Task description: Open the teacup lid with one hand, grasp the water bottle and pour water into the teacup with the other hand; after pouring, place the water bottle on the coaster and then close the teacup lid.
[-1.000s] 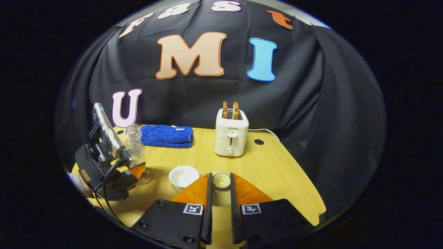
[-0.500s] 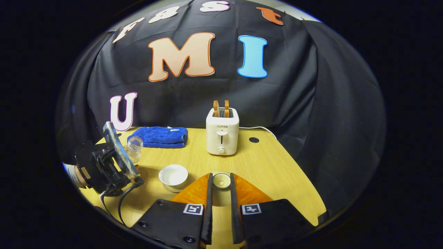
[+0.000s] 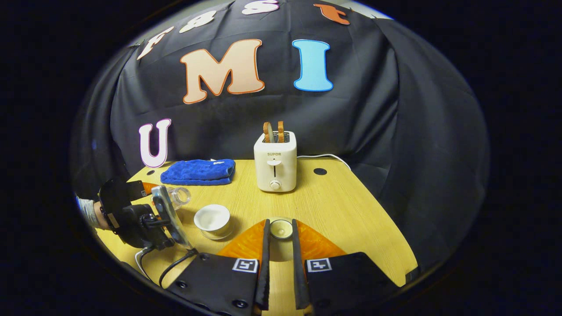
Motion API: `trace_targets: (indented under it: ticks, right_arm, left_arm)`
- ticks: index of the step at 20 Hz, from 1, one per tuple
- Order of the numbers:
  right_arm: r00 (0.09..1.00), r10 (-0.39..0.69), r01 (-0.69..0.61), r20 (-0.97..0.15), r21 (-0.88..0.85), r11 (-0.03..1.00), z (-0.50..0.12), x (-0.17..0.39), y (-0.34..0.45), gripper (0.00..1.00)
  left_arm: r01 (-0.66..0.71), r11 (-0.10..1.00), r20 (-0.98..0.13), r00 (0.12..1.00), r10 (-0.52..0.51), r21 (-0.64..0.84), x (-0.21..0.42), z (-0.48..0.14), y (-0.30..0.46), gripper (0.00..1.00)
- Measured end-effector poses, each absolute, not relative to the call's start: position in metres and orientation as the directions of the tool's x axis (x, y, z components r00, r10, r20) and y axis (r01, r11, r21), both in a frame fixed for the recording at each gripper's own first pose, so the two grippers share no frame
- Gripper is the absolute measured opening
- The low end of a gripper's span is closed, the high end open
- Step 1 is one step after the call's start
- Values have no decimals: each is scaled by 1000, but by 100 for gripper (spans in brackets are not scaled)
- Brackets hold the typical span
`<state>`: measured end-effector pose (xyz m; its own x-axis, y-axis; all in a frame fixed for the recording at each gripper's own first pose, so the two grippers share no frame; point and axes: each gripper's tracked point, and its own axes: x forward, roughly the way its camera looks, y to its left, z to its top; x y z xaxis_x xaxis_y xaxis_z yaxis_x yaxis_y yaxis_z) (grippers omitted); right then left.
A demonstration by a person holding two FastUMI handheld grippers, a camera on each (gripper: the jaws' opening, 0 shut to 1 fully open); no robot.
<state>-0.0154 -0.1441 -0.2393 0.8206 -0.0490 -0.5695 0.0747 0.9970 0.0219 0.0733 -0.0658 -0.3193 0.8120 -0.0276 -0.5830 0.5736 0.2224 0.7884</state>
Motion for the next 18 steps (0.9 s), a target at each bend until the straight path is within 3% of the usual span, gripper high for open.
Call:
trace_targets:
  ticks: [18]
  right_arm:
    - [805,9,49,-593,81,996,-257,-35,-153,24]
  left_arm:
    - [643,-125,-630,765,132,756,79,-323,-61,70]
